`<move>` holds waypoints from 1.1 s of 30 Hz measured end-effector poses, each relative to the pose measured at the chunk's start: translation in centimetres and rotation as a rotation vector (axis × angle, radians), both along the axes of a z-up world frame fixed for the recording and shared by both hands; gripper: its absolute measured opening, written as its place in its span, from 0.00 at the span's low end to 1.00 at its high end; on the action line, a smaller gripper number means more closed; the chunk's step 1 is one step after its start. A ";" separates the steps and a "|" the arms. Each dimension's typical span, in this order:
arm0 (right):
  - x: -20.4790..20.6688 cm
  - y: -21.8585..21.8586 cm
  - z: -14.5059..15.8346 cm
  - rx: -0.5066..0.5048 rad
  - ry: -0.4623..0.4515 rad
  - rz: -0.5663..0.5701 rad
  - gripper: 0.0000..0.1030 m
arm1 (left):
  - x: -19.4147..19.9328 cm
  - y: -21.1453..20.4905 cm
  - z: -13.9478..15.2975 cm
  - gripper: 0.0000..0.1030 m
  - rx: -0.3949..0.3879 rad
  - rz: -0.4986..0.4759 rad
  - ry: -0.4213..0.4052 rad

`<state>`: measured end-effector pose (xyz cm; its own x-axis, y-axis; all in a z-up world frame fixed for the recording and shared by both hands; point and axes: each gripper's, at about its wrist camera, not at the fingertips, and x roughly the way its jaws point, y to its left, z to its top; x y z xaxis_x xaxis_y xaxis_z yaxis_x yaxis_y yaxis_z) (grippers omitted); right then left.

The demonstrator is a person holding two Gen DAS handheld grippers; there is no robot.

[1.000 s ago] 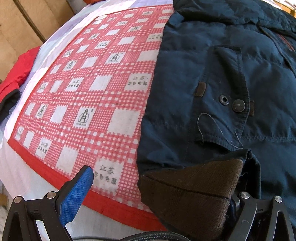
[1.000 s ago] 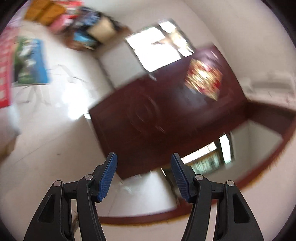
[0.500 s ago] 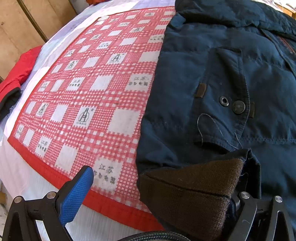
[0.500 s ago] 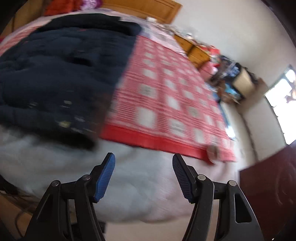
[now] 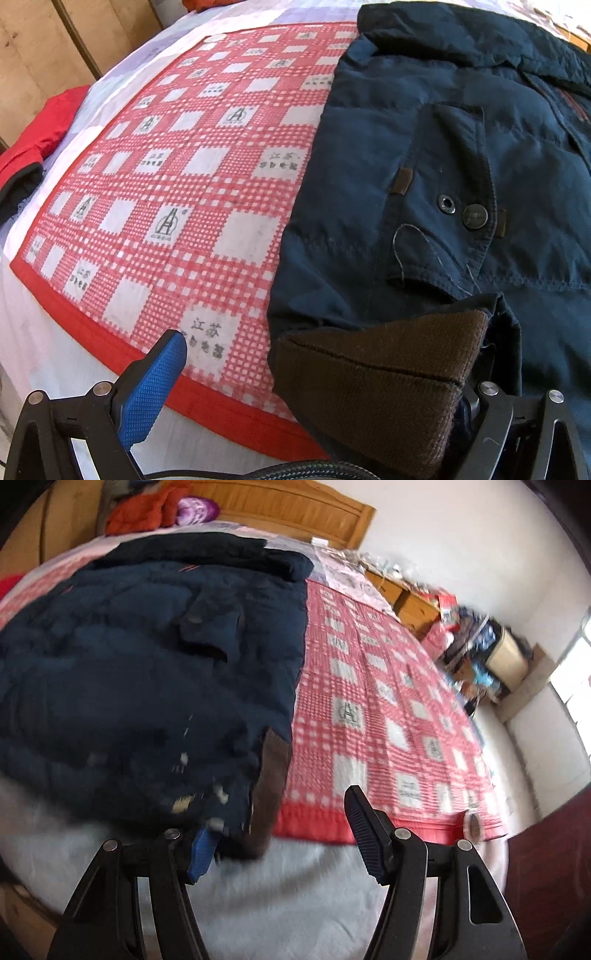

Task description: Fold large clothes

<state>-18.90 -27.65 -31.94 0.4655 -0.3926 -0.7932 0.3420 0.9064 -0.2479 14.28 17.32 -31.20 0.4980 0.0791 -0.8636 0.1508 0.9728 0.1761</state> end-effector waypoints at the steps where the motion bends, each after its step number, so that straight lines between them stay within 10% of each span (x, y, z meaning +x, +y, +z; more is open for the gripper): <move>1: 0.7 0.0 -0.3 0.003 0.000 0.002 0.66 | 0.0 0.0 -0.1 0.96 -0.008 0.008 -0.001; 8: -0.8 -4.7 -0.8 0.085 -0.055 -0.223 0.67 | -0.4 0.8 -0.6 0.96 -0.059 0.019 -0.001; 12: 1.5 -2.0 -1.0 0.103 -0.026 -0.141 0.23 | -1.0 1.3 -1.3 0.96 -0.081 0.031 -0.006; 24: 1.8 -3.1 -0.7 0.128 0.003 -0.148 0.22 | -3.4 4.6 -0.9 0.72 -0.051 0.013 -0.036; 29: 2.3 -2.7 -0.6 0.125 0.004 -0.164 0.21 | -3.7 0.8 -1.3 0.69 0.048 -0.199 -0.069; 33: 2.3 -3.4 -0.5 0.144 0.002 -0.183 0.19 | -1.9 0.7 -2.0 0.58 0.072 -0.180 -0.076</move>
<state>-16.60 -31.08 -32.40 0.3953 -0.3533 -0.8479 0.5039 0.8552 -0.1215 12.37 18.01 -33.21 0.5730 0.0425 -0.8185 0.3052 0.9158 0.2612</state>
